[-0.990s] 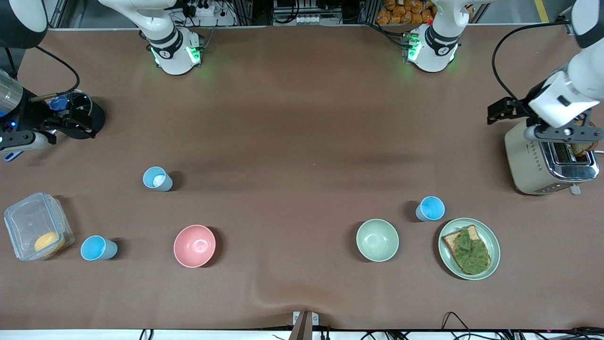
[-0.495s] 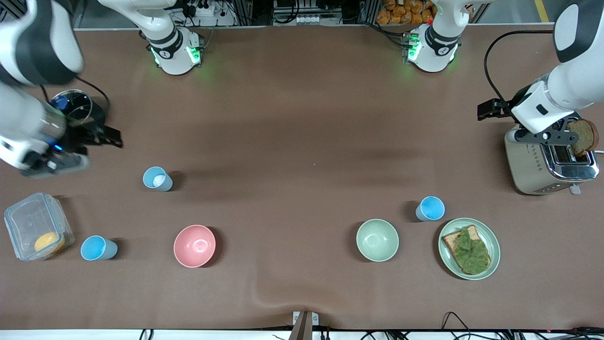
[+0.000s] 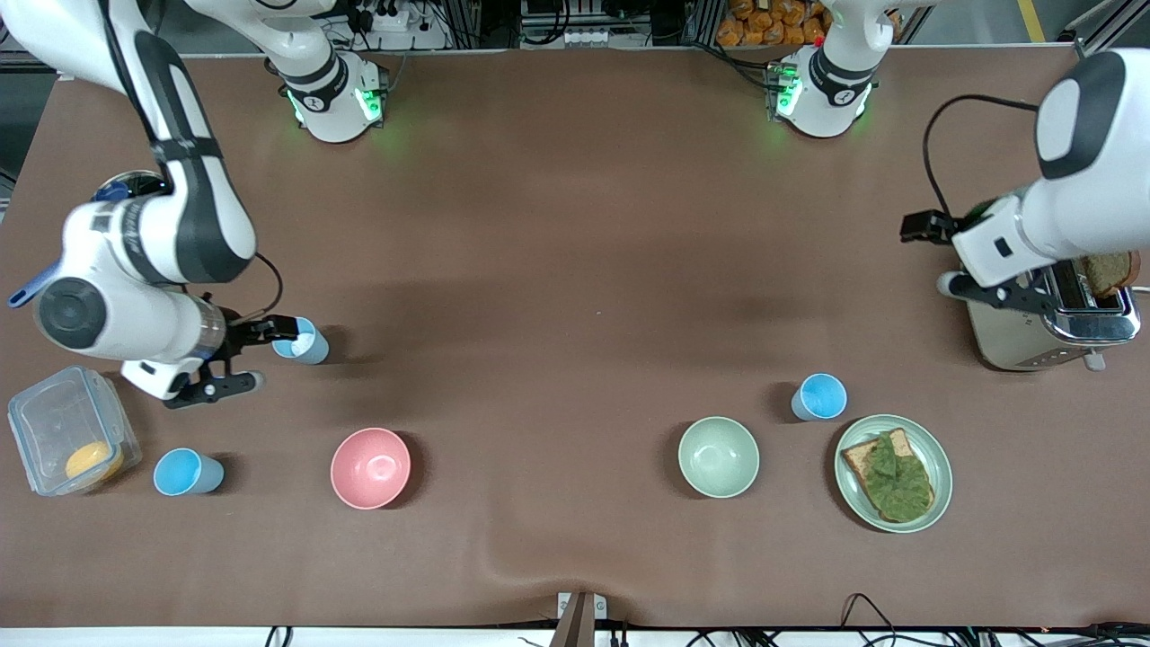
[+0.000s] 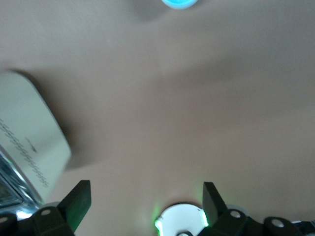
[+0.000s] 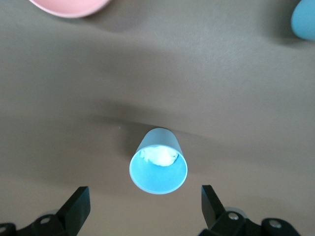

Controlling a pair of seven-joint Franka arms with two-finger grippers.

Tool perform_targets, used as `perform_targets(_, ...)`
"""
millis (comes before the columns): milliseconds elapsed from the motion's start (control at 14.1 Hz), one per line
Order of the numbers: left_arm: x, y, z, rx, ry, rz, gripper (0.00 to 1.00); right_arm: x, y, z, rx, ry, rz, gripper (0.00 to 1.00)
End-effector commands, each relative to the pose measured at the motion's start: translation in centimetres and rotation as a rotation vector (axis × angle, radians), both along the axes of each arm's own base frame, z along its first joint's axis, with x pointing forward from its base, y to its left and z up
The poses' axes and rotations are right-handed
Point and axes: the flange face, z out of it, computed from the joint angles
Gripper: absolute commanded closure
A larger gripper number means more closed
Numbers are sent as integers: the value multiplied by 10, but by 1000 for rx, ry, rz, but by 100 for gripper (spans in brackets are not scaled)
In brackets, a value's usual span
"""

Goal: Stack blue cups with both arms
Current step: 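Reach the right gripper to the filled cup while the left gripper nears the plate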

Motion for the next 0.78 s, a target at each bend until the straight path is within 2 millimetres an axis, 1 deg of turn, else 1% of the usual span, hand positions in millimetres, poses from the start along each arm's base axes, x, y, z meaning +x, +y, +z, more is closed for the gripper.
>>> perform_targets(0,31,6,26,19,6,-32,0,-27,2,-29,-24,6,-2,0)
perform_targets(71,35,6,20,22,13,-23,0,-37,6,-40,-35,28,-29,0)
perform_targets(141,38,10,13,28,15,-15,0,-43,9,-47,-43,42,-45,0)
perform_targets(212,45,23,5,24,19,9,0,-45,17,-53,-49,45,-58,0)
perform_targets(283,52,41,2,1,5,47,0,-45,24,-54,-55,35,-69,0)
perform_targets(354,58,53,-4,-46,-12,88,0,-45,34,-54,-56,28,-64,0)
perform_targets(424,66,58,-3,-62,-66,106,0,-45,43,-57,-57,23,-61,0)
perform_targets(495,75,58,-7,-77,-128,115,0,-44,44,-64,-62,17,-73,0)
perform_targets(566,83,52,-25,-90,-132,112,0,-43,44,-71,-62,16,-73,0)
perform_targets(636,87,47,-41,-92,-119,106,0,-42,43,-77,-66,15,-69,5)
perform_targets(707,92,41,-54,-89,-114,100,0,-41,42,-82,-74,8,-60,17)
